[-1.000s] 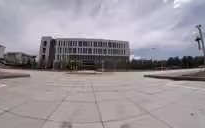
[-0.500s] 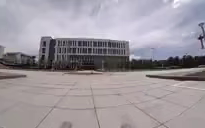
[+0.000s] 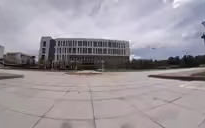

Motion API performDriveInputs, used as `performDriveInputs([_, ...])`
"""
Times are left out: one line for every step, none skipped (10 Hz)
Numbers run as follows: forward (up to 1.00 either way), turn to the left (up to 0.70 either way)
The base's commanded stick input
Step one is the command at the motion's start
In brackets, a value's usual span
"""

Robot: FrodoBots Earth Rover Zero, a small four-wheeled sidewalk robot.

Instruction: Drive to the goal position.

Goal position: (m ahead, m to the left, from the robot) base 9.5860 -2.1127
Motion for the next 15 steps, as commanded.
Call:
performDriveInputs([0.7, 0.0])
performDriveInputs([0.7, 0.0])
performDriveInputs([0.7, 0.0])
performDriveInputs([0.7, 0.0])
performDriveInputs([0.7, 0.0])
performDriveInputs([0.7, 0.0])
performDriveInputs([0.7, 0.0])
performDriveInputs([0.7, 0.0])
performDriveInputs([0.7, 0.0])
performDriveInputs([0.7, 0.0])
performDriveInputs([0.7, 0.0])
performDriveInputs([0.7, 0.0])
performDriveInputs([0.7, 0.0])
performDriveInputs([0.7, 0.0])
performDriveInputs([0.7, 0.0])
